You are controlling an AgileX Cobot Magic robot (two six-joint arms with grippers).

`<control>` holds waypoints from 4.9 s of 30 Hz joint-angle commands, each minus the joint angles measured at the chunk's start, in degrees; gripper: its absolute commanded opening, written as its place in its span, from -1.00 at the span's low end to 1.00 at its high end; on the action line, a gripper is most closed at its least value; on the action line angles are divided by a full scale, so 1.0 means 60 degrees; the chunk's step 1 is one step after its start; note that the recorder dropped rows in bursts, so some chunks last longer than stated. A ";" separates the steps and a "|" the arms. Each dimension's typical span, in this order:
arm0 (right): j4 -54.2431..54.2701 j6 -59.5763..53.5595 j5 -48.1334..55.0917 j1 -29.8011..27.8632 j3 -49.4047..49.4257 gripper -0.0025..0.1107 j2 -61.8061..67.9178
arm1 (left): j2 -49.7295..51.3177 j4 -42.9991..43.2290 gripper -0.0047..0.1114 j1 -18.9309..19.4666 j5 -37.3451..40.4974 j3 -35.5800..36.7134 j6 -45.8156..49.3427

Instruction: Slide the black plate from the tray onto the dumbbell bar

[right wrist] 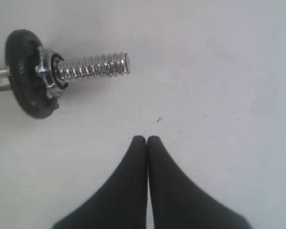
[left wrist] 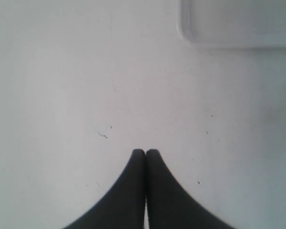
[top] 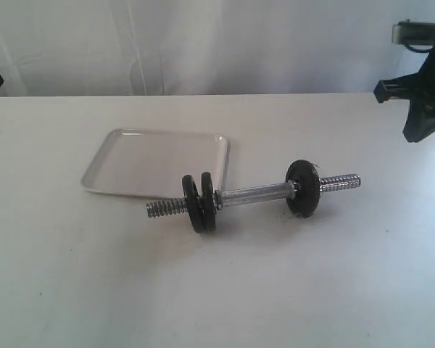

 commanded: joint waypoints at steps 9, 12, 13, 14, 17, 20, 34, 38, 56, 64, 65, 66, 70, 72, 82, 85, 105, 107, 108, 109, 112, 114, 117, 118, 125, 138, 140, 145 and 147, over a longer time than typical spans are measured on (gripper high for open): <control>0.0041 -0.0558 -0.0695 0.0134 0.2870 -0.96 -0.4902 | -0.4217 0.0170 -0.92 0.0005 0.0451 0.2665 -0.0356; -0.0002 -0.0587 -0.0821 0.0134 0.3433 -0.96 -0.6240 | -0.5443 0.0184 -0.92 0.0005 0.0565 0.2961 -0.0376; -0.0002 -0.0587 -0.0842 0.0134 0.3557 -0.96 -0.6587 | -0.5909 0.0184 -0.92 0.0005 0.0614 0.3067 -0.0376; -0.0002 -0.0587 -0.0857 0.0134 0.3710 -0.96 -0.7098 | -0.6359 0.0184 -0.92 0.0005 0.0619 0.3175 -0.0376; -0.0002 -0.0587 -0.0911 0.0134 0.4021 -0.96 -0.8237 | -0.7747 0.0267 -0.92 0.0005 0.0643 0.3481 -0.0395; -0.0002 -0.0587 -0.0969 0.0134 0.4212 -0.96 -0.9300 | -0.8912 0.0586 -0.92 0.0005 0.0682 0.3554 -0.0551; 0.0017 -0.0587 -0.0862 0.0134 0.4350 -0.96 -1.4134 | -1.3735 0.0914 -0.92 0.0005 0.0886 0.3567 -0.0551; 0.0017 -0.0587 -0.0360 0.0134 0.4350 -0.96 -1.5285 | -1.5001 0.0914 -0.92 0.0005 0.0886 0.3567 -0.0551; -0.0386 -0.0587 -0.2529 0.0261 0.6941 -0.96 -1.6789 | -1.5789 0.0725 -0.92 -0.0218 -0.0539 0.5686 -0.0551; -0.0588 -0.0513 -0.5542 0.0261 0.9720 -0.96 -1.6789 | -1.5789 0.0103 -0.92 -0.0218 -0.3530 0.9684 -0.0551; -0.0562 -0.0513 -0.5871 0.0261 1.0018 -0.96 -1.6789 | -1.5789 0.0081 -0.92 -0.0218 -0.4017 1.0055 -0.0551; -0.0536 -0.0513 -0.6168 0.0261 1.0255 -0.96 -1.6789 | -1.5789 0.0058 -0.92 -0.0218 -0.4627 1.0507 -0.0551; -0.0518 -0.0494 -0.7361 0.0261 1.1244 -0.96 -1.6789 | -1.5789 0.0058 -0.92 -0.0218 -0.6626 1.2070 -0.0551; -0.0518 -0.0494 -0.8006 0.0261 1.1776 -0.96 -1.6789 | -1.5789 0.0058 -0.92 -0.0218 -0.7315 1.2603 -0.0551; -0.0558 -0.0512 -1.0588 0.0261 1.4007 -0.96 -1.6789 | -1.5789 0.0166 -0.92 -0.0218 -1.0870 1.5277 -0.0076; -0.0558 -0.0533 -1.1207 0.0261 1.4780 -0.96 -1.6789 | -1.5789 0.0166 -0.92 -0.0218 -1.0631 1.5277 0.0476; -0.0561 -0.0521 -0.9853 0.0261 1.4780 -0.96 -1.6789 | -1.5789 0.0016 -0.92 -0.0218 -0.9698 1.5277 0.0169; -0.0561 -0.0521 -0.9853 0.0261 1.4780 -0.96 -1.6789 | -1.5789 0.0016 -0.92 -0.0218 -0.9698 1.5277 0.0169; -0.0561 -0.0521 -0.9853 0.0261 1.4780 -0.96 -1.6789 | -1.5789 0.0016 -0.92 -0.0218 -0.9679 1.5277 0.0169; -0.0561 -0.0521 -0.9853 0.0261 1.4780 -0.96 -1.6789 | -1.5789 0.0016 -0.92 -0.0218 -0.9679 1.5277 0.0169; -0.0539 -0.0521 -0.9852 0.0261 1.4780 -0.96 -1.6789 | -1.5789 0.0016 -0.92 -0.0218 -0.9589 1.5277 0.0169; -0.0539 -0.0521 -0.9852 0.0261 1.4780 -0.96 -1.6789 | -1.5789 0.0016 -0.92 -0.0218 -0.9579 1.5277 0.0169; -0.0539 -0.0521 -0.9852 0.0261 1.4780 -0.96 -1.6789 | -1.5789 0.0016 -0.92 -0.0218 -0.9579 1.5277 0.0169; -0.0539 -0.0521 -0.9852 0.0261 1.4780 -0.96 -1.6789 | -1.5789 0.0016 -0.92 -0.0218 -0.9579 1.5277 0.0169; -0.0539 -0.0521 -0.9852 0.0261 1.4780 -0.96 -1.6789 | -1.5789 0.0016 -0.92 -0.0218 -0.9579 1.5277 0.0169; -0.0539 -0.0521 -0.9852 0.0261 1.4780 -0.96 -1.6789 | -1.5789 0.0790 -0.92 -0.0218 -0.9264 1.5277 -0.0606; -0.0539 -0.0521 -0.9852 0.0261 1.4780 -0.96 -1.6789 | -1.5789 0.0819 -0.92 -0.0218 -0.9245 1.5277 -0.0632; -0.0539 -0.0521 -0.9852 0.0261 1.4780 -0.96 -1.6789 | -1.5789 0.0819 -0.92 -0.0218 -0.9251 1.5277 -0.0614; -0.0539 -0.0521 -0.9852 0.0261 1.4780 -0.96 -1.6789 | -1.5789 0.0819 -0.92 -0.0218 -0.9271 1.5277 -0.0551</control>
